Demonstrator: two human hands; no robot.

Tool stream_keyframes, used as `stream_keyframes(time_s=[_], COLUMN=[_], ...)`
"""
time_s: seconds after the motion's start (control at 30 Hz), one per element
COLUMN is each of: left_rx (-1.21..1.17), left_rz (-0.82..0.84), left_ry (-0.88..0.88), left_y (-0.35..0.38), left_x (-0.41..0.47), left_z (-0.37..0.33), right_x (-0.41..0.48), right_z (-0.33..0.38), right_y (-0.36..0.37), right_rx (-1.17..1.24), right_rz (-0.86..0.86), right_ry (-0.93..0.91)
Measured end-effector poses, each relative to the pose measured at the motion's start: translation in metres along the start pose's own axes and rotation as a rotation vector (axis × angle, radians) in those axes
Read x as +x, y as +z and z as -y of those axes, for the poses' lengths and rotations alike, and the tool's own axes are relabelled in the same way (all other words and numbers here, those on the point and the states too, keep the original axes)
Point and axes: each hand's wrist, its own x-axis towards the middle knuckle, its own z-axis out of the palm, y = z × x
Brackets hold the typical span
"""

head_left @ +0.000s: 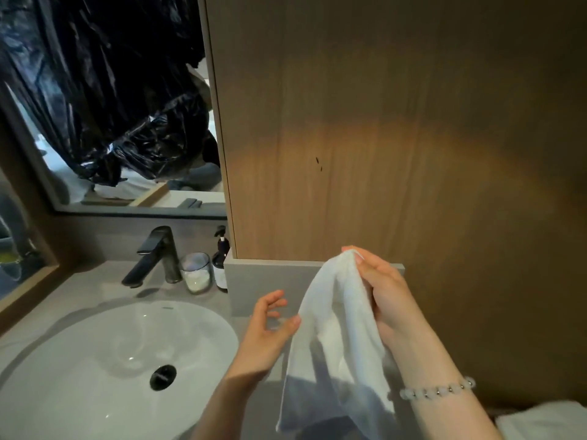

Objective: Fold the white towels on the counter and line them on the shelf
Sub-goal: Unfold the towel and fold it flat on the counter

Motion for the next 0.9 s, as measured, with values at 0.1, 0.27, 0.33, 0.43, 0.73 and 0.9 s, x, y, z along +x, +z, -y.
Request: stream_keyframes(time_s=[0.1, 0.27, 0.33, 0.43, 0.73, 0.9], left_rx=[-0.006, 0.279, 0.212, -0.011, -0.452, -0.429], left_rz=[0.275, 0.468, 0.393, 0.154, -0.352, -0.392], left_ry=[-0.167, -0.173, -0.198, -0.225, -0.299, -0.356], left_y=[0.004, -0.009, -0.019, -0.044, -0.078, -0.077], left_x=[-0.005, -0.019, -0.023, -0.026, -0.012, -0.011], left_z=[0.024, 0.056, 0.052, 0.035, 0.004, 0.006], right_x=[0.006, 0.003, 0.002, 0.003, -0.004, -0.005], right_z=[0.004, 0.013, 0.016, 0.017, -0.027, -0.040], right_y=[-0.007, -0.022, -0.026, -0.035, -0.074, -0.094], right_rx=[0.079, 0.140, 0.146, 0.119, -0.169, -0.405], right_rz=[-0.071, -0.144, -0.157, -0.217, -0.315, -0.270], right_ry=[-0.028, -0.077, -0.079, -0.080, 0.028, -0.047])
